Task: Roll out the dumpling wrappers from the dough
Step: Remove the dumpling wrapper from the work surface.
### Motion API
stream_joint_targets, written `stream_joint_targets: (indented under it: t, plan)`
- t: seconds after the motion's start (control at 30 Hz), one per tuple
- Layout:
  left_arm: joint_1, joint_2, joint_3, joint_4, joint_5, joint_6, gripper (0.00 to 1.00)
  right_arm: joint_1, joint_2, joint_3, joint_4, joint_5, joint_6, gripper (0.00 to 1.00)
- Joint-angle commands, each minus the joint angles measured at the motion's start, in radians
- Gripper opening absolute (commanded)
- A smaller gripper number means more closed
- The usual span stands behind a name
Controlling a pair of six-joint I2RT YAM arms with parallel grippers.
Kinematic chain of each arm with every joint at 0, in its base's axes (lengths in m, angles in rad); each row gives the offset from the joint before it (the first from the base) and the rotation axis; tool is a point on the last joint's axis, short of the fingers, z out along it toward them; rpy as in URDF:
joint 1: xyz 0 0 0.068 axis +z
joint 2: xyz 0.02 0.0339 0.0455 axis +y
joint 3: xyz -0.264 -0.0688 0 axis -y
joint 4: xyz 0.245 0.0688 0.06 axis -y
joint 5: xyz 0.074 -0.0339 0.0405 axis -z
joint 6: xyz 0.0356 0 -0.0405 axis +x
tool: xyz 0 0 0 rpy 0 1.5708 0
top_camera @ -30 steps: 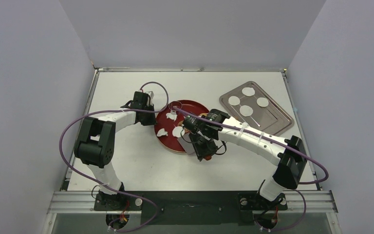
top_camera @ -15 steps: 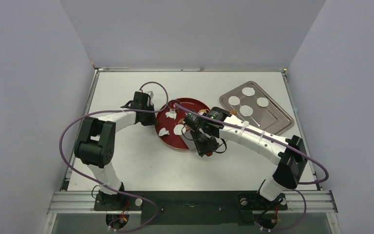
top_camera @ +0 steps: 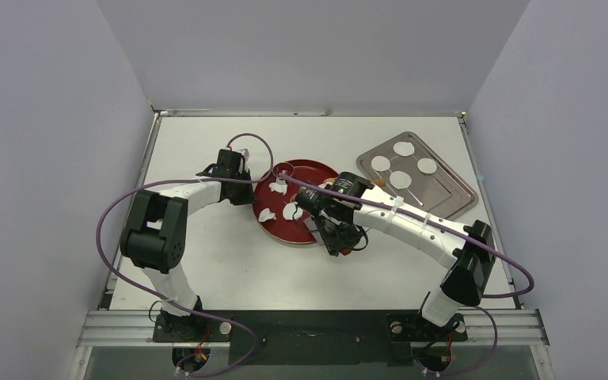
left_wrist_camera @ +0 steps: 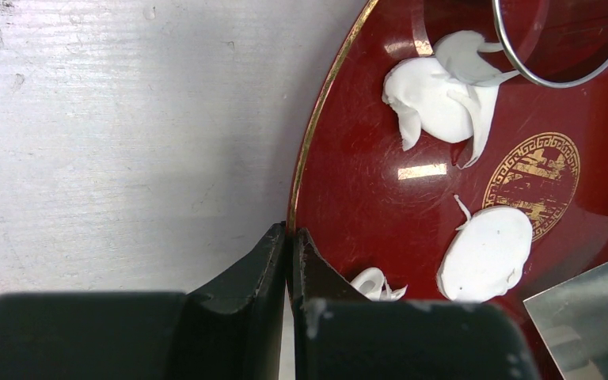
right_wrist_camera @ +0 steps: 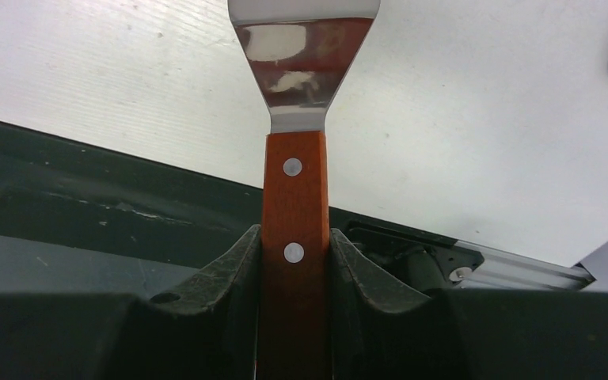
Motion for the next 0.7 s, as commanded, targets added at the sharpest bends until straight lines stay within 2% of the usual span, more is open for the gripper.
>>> stream_joint_targets:
  t: [0.0, 0.67]
  plan:
    - [-0.011, -0.044, -0.003, 0.000, 0.029, 0.004, 0.00, 0.012, 0.027, 0.053, -0.065, 0.087, -0.028, 0.00]
    - [-0.012, -0.049, -0.008, 0.003, 0.030, 0.001, 0.00, 0.008, 0.149, 0.132, 0.012, 0.124, -0.058, 0.00]
